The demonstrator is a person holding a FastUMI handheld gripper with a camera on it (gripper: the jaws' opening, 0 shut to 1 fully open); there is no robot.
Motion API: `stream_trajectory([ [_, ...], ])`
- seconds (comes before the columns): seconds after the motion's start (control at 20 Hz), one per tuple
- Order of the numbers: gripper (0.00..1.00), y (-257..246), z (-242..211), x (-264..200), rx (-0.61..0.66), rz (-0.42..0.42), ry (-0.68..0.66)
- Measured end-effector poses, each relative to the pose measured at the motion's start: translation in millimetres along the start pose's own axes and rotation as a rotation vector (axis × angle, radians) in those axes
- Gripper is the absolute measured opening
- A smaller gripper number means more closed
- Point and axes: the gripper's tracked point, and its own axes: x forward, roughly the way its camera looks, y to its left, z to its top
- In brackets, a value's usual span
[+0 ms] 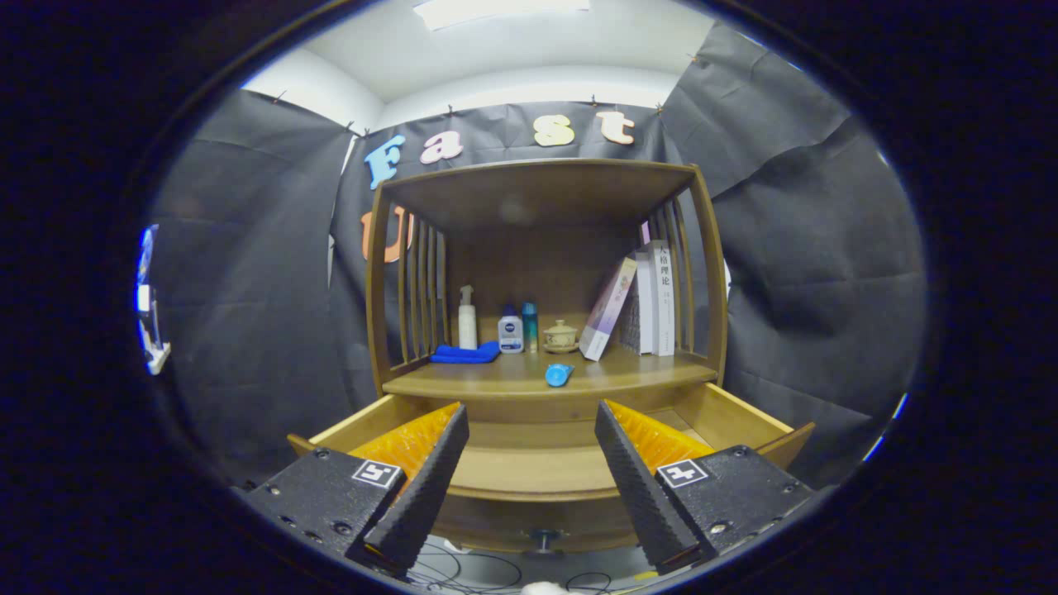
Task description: Pull open the drawer, take out the items inside it, and place them on the countertop above the cabinet.
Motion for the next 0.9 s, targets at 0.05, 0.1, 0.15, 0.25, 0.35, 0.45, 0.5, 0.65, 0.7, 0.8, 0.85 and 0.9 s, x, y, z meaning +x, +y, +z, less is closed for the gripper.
stream_trajectory([
  [0.05, 0.98, -2, -6, -4, -0.008, -0.004, 0.001],
  [0.1, 0.98, -4, -15, -7, -0.018, -0.010, 0.005],
  [0.15, 0.98, -5, -22, -11, -0.025, -0.013, 0.010],
  [0.25, 0.97, -8, -38, -16, -0.044, -0.021, 0.032],
  [0.35, 0.98, -21, -63, -3, -0.063, -0.025, 0.053],
  [0.45, 0.98, -23, -75, -1, -0.068, -0.027, 0.077],
  [0.5, 0.98, -25, -82, 0, -0.065, -0.031, 0.090],
  [0.65, 0.98, -32, -98, -1, -0.051, -0.038, 0.120],
  [0.7, 0.98, -33, -102, 2, -0.045, -0.039, 0.125],
  [0.8, 0.98, -31, -111, 5, -0.044, -0.030, 0.138],
  [0.85, 0.98, -29, -116, 6, -0.050, -0.028, 0.150],
  [0.9, 0.98, -26, -121, 10, -0.054, -0.025, 0.159],
])
